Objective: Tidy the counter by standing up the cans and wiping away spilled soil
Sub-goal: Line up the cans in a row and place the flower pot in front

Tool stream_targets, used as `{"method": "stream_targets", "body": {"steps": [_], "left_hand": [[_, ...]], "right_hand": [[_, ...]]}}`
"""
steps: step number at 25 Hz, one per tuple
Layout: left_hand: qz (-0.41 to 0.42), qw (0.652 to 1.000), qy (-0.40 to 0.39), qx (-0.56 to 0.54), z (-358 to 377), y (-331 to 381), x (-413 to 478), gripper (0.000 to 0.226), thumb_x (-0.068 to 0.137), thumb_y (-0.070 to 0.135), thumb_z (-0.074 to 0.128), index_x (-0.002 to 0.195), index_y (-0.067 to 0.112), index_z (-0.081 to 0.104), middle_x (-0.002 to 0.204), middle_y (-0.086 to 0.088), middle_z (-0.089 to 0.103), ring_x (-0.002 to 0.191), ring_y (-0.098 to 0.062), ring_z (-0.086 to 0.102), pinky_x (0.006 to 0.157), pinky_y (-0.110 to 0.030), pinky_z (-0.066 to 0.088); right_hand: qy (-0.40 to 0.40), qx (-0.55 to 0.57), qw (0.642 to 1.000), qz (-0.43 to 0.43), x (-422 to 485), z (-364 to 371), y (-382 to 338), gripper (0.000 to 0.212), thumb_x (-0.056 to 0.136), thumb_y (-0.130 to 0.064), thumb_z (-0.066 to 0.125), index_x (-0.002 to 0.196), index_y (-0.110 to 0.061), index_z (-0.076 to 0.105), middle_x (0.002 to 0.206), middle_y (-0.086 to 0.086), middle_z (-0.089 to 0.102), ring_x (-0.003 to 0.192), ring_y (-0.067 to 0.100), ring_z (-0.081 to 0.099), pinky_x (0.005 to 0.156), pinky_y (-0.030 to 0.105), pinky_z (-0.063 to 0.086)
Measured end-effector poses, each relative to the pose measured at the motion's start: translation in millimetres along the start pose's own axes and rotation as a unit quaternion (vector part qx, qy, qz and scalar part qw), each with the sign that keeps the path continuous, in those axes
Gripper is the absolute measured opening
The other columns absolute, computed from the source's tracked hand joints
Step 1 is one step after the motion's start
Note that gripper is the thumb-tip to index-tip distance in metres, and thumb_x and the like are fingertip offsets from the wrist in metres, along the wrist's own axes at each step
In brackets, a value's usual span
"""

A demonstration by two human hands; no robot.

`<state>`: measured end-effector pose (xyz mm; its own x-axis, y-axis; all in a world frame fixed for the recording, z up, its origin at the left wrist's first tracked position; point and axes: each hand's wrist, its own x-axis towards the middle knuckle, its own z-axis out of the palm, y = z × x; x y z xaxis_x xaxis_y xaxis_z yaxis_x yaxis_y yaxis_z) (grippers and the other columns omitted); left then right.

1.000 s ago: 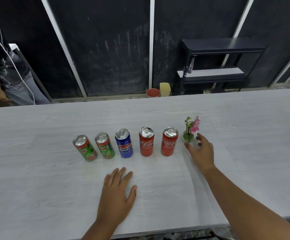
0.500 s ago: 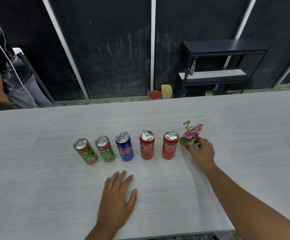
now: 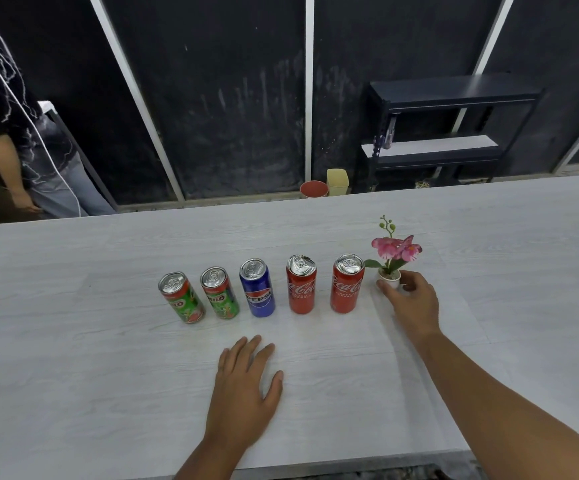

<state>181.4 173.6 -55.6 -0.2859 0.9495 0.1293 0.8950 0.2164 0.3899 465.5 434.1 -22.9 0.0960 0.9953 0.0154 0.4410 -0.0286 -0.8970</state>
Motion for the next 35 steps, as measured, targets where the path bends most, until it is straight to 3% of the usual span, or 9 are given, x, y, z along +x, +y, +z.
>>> {"method": "stream_targets", "body": {"steps": [4, 9, 17, 21, 27, 35], "left_hand": [[0.011, 1.0, 0.0, 0.005, -2.8, -1.4, 1.7, 0.055, 0.105, 0.062, 0.045, 0.153, 0.038, 0.056, 0.168, 0.011, 0.043, 0.16, -0.016, 0.03, 0.134, -0.047, 0.022], [0.016, 0.999, -0.007, -0.041, -7.5, -8.0, -1.1, 0.051, 0.106, 0.05, 0.056, 0.153, 0.031, 0.06, 0.167, 0.007, 0.046, 0.159, -0.02, 0.037, 0.134, -0.042, 0.019], [0.042, 0.999, 0.026, -0.007, -40.1, -72.4, -25.0, 0.049, 0.104, 0.048, 0.06, 0.147, 0.026, 0.066, 0.157, 0.003, 0.059, 0.145, -0.022, 0.053, 0.119, -0.041, 0.046], [0.006, 0.999, 0.053, -0.01, -52.1, -104.9, -49.3, 0.053, 0.105, 0.049, 0.05, 0.149, 0.023, 0.064, 0.159, 0.001, 0.057, 0.148, -0.022, 0.05, 0.121, -0.044, 0.045], [-0.009, 0.998, 0.049, -0.03, -52.8, -101.9, -56.3, 0.049, 0.106, 0.041, 0.056, 0.15, 0.022, 0.064, 0.161, 0.001, 0.054, 0.152, -0.022, 0.047, 0.127, -0.043, 0.038], [-0.009, 0.998, 0.053, -0.034, -55.2, -102.9, -55.0, 0.046, 0.105, 0.039, 0.062, 0.149, 0.024, 0.064, 0.16, 0.004, 0.055, 0.151, -0.019, 0.046, 0.127, -0.04, 0.037]], "right_hand": [[0.029, 0.012, 0.999, 0.014, -27.4, -4.9, 1.4, 0.045, 0.078, -0.057, 0.088, 0.113, -0.039, 0.066, 0.11, -0.015, 0.063, 0.104, 0.002, 0.06, 0.078, 0.016, 0.042], [0.047, 0.017, 0.999, 0.018, -79.1, -12.6, 5.2, 0.045, 0.078, -0.055, 0.088, 0.114, -0.039, 0.066, 0.11, -0.017, 0.065, 0.104, 0.004, 0.062, 0.084, 0.028, 0.048], [0.026, 0.025, 0.999, 0.017, -167.1, -4.3, 4.0, 0.042, 0.082, -0.052, 0.088, 0.116, -0.038, 0.067, 0.114, -0.013, 0.069, 0.107, 0.012, 0.062, 0.087, 0.034, 0.05], [-0.009, 0.037, 0.999, 0.003, -199.6, 22.1, -8.3, 0.042, 0.082, -0.05, 0.089, 0.116, -0.037, 0.069, 0.116, -0.013, 0.07, 0.109, 0.012, 0.062, 0.09, 0.036, 0.05], [-0.067, 0.037, 0.996, -0.037, -217.2, 69.1, -37.0, 0.035, 0.08, -0.05, 0.09, 0.106, -0.048, 0.066, 0.11, -0.02, 0.069, 0.106, 0.009, 0.062, 0.089, 0.035, 0.052], [-0.098, -0.043, 0.991, -0.084, -210.7, 125.2, -62.1, 0.042, 0.08, -0.054, 0.087, 0.114, -0.033, 0.074, 0.104, -0.014, 0.071, 0.102, 0.013, 0.06, 0.094, 0.044, 0.051]]}}
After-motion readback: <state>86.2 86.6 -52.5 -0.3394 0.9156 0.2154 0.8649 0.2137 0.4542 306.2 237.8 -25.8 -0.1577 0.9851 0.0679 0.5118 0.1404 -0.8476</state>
